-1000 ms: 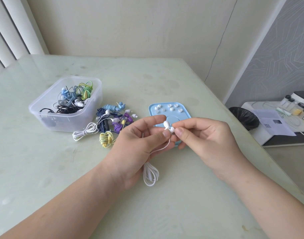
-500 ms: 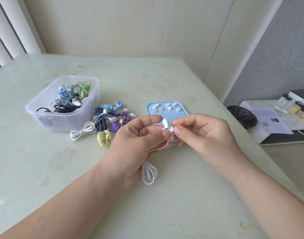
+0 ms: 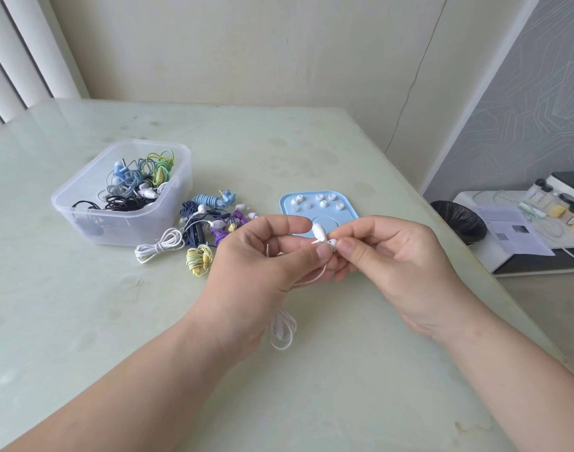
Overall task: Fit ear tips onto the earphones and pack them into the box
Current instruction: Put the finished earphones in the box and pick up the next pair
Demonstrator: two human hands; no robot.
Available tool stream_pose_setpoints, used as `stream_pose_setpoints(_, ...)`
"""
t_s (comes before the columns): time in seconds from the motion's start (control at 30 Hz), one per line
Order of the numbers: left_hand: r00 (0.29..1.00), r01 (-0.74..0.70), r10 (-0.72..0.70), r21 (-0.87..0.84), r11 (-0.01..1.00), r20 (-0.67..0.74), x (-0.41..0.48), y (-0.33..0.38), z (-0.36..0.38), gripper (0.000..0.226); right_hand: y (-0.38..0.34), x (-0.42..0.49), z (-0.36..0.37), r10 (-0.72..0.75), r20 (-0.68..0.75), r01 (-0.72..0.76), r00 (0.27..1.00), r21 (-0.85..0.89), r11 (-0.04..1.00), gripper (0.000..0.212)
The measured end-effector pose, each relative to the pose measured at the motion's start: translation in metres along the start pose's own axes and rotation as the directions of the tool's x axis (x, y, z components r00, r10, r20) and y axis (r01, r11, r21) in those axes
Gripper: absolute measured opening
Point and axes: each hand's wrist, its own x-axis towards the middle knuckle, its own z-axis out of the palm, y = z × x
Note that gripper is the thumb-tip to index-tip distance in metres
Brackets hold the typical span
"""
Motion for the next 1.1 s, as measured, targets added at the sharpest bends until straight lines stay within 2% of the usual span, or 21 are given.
stream_pose_setpoints(0.07,1.0,0.029,-0.029,-0.025,0.999,-0.003,-0.0008,0.001,-0.0006,0.034,-0.0023,-0.0005,-0.0008,-0.099,0.011,0.099,0.995,-0.134,0.986,0.012)
stream_pose_setpoints(0.13,0.998,0.064,-0.064,-0.064,0.996,-0.007,-0.0011,0.0013,-0.0014,0.035,-0.0044,0.0,-0.0018,-0.229,0.064,0.237,0.971,-0.329,0.914,0.014)
stream_pose_setpoints(0.2,0.996,0.088,-0.09,-0.097,0.991,-0.015,-0.0006,0.0015,-0.0019,0.036,-0.0044,0.0006,-0.0022,-0.291,0.112,0.309,0.95,-0.441,0.842,0.014)
stream_pose_setpoints(0.27,0.995,0.091,-0.094,-0.105,0.99,-0.022,0.0006,0.0013,-0.0022,0.036,-0.0028,0.0001,-0.0006,-0.216,0.05,0.219,0.975,-0.372,0.902,0.013)
stream_pose_setpoints(0.33,0.996,0.083,-0.086,-0.105,0.991,-0.021,0.0021,0.0006,-0.0025,0.036,-0.0017,-0.0011,0.0016,-0.073,-0.058,0.06,0.996,-0.196,0.979,0.011)
stream_pose_setpoints(0.4,0.996,0.081,-0.084,-0.109,0.991,-0.024,0.003,0.0002,-0.0027,0.036,-0.0007,-0.0019,0.0018,-0.002,-0.106,-0.01,0.994,-0.107,0.994,0.008)
stream_pose_setpoints(0.8,1.0,0.015,-0.017,-0.065,0.998,-0.022,0.0009,-0.0006,-0.0009,0.04,-0.0023,-0.0022,0.0018,0.003,-0.05,-0.004,0.999,-0.031,1.0,0.016)
stream_pose_setpoints(1.1,0.999,0.021,-0.023,-0.073,0.997,-0.029,0.001,-0.001,-0.0031,0.04,-0.0018,-0.0056,0.0044,-0.075,-0.051,0.064,0.996,-0.187,0.98,0.017)
